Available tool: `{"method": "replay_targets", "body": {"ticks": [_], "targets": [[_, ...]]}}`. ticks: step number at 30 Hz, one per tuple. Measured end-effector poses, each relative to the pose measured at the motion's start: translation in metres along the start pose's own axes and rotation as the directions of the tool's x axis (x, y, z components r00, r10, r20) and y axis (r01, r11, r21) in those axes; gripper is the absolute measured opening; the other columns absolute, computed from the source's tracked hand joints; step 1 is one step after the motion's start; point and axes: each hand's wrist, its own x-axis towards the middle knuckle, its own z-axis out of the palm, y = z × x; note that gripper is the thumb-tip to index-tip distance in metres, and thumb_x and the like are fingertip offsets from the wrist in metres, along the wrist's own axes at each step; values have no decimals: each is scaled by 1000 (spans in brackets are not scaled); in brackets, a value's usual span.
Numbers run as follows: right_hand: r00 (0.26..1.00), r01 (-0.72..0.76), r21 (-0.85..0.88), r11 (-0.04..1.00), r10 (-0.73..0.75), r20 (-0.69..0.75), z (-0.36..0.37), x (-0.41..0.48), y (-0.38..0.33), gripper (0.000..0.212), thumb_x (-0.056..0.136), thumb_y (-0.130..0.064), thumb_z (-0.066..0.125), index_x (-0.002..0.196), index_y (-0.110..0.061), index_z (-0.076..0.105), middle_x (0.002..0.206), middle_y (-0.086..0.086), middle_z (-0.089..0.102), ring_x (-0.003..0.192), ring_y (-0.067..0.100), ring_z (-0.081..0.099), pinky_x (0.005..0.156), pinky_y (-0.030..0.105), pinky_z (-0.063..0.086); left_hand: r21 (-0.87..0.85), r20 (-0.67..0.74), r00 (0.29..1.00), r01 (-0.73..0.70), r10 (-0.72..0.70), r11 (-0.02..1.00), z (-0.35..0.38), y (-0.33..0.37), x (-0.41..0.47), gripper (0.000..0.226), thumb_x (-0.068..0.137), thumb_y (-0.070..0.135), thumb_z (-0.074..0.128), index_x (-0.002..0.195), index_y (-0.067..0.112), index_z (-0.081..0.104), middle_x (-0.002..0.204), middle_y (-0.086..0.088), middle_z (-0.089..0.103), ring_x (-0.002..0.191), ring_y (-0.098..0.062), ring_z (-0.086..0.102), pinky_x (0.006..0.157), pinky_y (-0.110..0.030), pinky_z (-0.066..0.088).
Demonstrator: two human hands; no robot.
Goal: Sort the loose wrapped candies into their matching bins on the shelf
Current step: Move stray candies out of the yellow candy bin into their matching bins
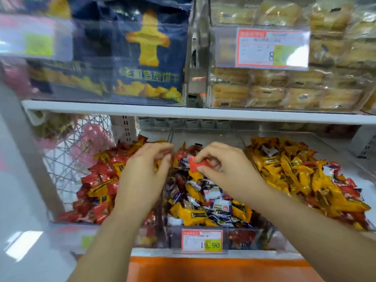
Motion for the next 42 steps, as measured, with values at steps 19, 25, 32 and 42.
{"method": "replay_targets", "body": {"ticks": [19, 25, 32, 42], "targets": [[992, -107, -118, 987, 114, 55, -24, -18, -4, 26, 92, -13, 57, 107, -32, 68, 94, -31, 57, 84, -21, 52, 76, 0, 40, -118, 14, 999, -35, 37, 992, 13, 17, -6, 24, 93, 13, 54, 112, 22, 65, 107, 11, 62, 96, 1, 56, 86, -13, 46], [961, -278, -110, 954, 277, -28, -87, -70, 39, 27, 90, -13, 60, 92, -40, 63, 93, -21, 65, 81, -11, 58, 68, 4, 44, -156, 255, 947, -159, 196, 975, 64, 61, -14, 23, 95, 17, 53, 114, 24, 64, 112, 10, 60, 97, -6, 56, 84, -19, 44], [847, -423, -142, 895, 446, 290, -94, -96, 71, 24, 85, -20, 68, 96, -40, 61, 89, -23, 63, 73, -12, 60, 73, 17, 53, -161, 457, 846, -225, 275, 961, 99, 75, -18, 26, 96, 21, 52, 119, 27, 62, 121, 12, 53, 115, -3, 47, 91, -1, 26], [809, -176, -383, 907, 355, 469, -72, -83, 81, 64, 86, -27, 67, 142, -33, 37, 140, -13, 44, 91, -5, 32, 76, 11, 29, -169, 452, 847, -227, 280, 959, 109, 76, -22, 24, 94, 19, 55, 115, 26, 64, 114, 16, 51, 107, 3, 47, 94, -1, 30]]}}
